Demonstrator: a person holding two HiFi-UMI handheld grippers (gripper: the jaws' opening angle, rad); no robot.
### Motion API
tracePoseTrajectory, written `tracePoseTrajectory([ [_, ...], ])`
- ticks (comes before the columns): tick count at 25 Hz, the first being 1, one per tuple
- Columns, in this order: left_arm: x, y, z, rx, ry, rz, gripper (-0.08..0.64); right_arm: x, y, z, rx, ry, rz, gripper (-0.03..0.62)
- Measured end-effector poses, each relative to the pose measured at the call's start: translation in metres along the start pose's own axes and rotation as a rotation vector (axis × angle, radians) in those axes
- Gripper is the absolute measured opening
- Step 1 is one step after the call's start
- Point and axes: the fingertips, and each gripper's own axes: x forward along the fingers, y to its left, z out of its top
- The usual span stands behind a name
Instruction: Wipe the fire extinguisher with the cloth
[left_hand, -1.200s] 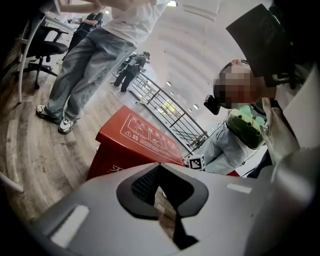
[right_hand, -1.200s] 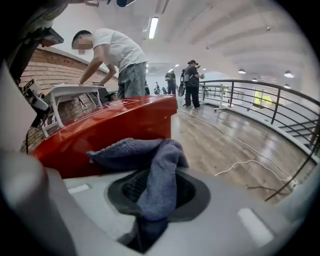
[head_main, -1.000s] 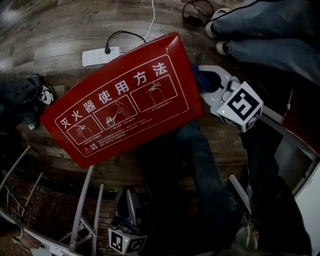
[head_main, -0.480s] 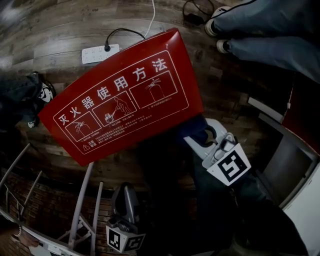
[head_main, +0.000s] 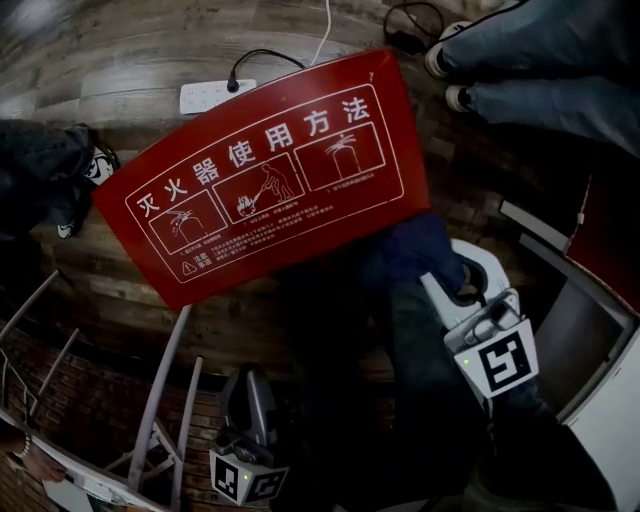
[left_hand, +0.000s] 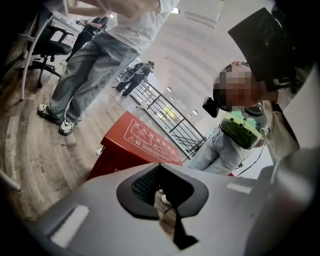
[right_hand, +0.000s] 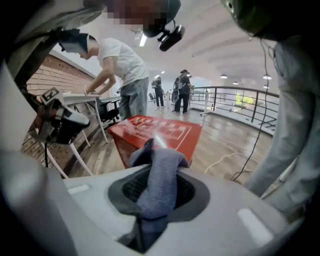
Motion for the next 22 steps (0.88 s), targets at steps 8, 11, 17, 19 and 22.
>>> tracePoseTrajectory([
  [8,0.005,-0.009,0.016,0.05,-0.03,-0.024,-0.009,0.061,0.054,0.149,-0.377,-0.243,0.119,0.081],
  [11,0.01,-0.021,0.037,0.063,-0.056,-0.048,-0.009,0.105,0.063,0.13,-0.462,-0.064,0.132,0.083],
  [17,0.015,-0.05,0.071,0.105,-0.07,-0.098,-0.009,0.114,0.056,0.135,-0.284,-0.076,0.197,0.143],
  [19,0.015,-0.06,0.079,0.117,-0.067,-0.109,-0.009,0.102,0.047,0.141,-0.191,-0.102,0.197,0.233],
  [22,0.018,-0.082,0.089,0.145,-0.055,-0.138,-0.009,0.085,0.025,0.147,-0.06,-0.121,0.188,0.275],
])
